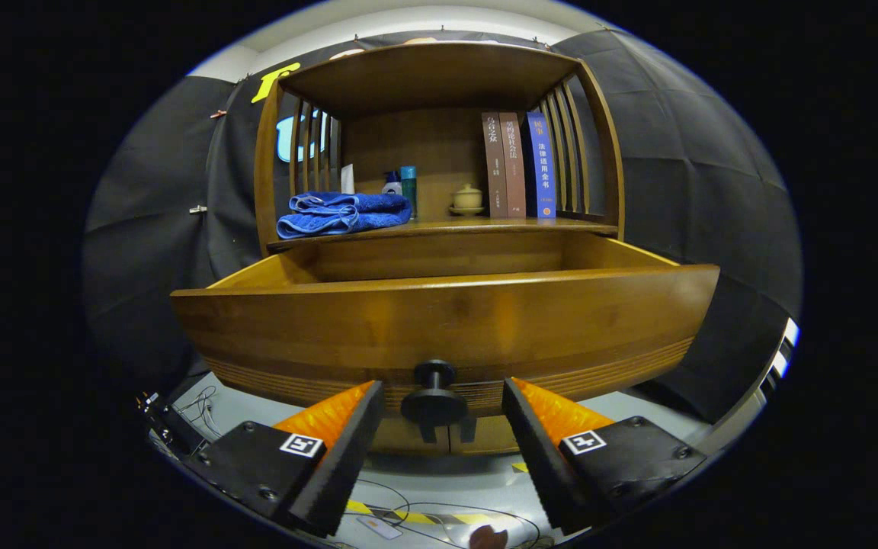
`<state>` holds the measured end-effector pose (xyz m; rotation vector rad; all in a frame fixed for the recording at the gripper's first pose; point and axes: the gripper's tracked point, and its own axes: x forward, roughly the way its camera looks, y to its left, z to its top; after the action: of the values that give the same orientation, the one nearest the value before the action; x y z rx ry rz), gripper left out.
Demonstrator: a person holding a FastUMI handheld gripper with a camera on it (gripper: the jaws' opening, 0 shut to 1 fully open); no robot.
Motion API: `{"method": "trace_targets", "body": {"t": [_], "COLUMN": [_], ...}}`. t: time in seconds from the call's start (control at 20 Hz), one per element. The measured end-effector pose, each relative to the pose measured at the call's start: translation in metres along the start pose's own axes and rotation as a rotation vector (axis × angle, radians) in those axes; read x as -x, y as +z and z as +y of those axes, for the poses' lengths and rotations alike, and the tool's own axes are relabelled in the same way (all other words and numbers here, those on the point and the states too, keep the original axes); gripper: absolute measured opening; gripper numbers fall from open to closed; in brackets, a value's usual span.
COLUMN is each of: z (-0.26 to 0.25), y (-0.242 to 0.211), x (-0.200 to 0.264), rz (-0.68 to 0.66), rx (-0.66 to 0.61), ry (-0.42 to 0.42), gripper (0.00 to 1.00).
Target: Pull open the drawer, take out the items inside it, and place them on the countertop above the cabinet.
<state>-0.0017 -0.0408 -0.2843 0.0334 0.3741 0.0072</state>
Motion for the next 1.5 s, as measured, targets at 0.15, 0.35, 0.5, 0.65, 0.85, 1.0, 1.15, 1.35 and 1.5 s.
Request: {"method": "trace_targets", "body": {"t": [0.15,0.35,0.5,0.65,0.85,1.0,1.15,1.35,1.5], "z": [-0.001,0.000,0.003,-0.002,-0.003,-0.001,-0.007,-0.010,-0.005], "y": [0.029,0.074,0.114,0.145,0.162,0.153,0.130,0.095,0.074], "x": [0.021,0.039,0.033,0.008,-0.039,-0.075,-0.111,-0.141,-0.153], "rz": [0.011,0.067,0.097,0.141,0.243,0.350,0.446,0.564,0.623], "rx": [-0.012,-0.022,-0.042,0.002,0.043,0.037,0.033,0.047,0.041], "ry": [0.034,0.074,0.091,0.051,0.013,0.017,-0.009,-0.028,-0.018], "gripper": [0.98,0.99,0.99,0.99,0.99,0.99,0.99,0.99,0.98]}}
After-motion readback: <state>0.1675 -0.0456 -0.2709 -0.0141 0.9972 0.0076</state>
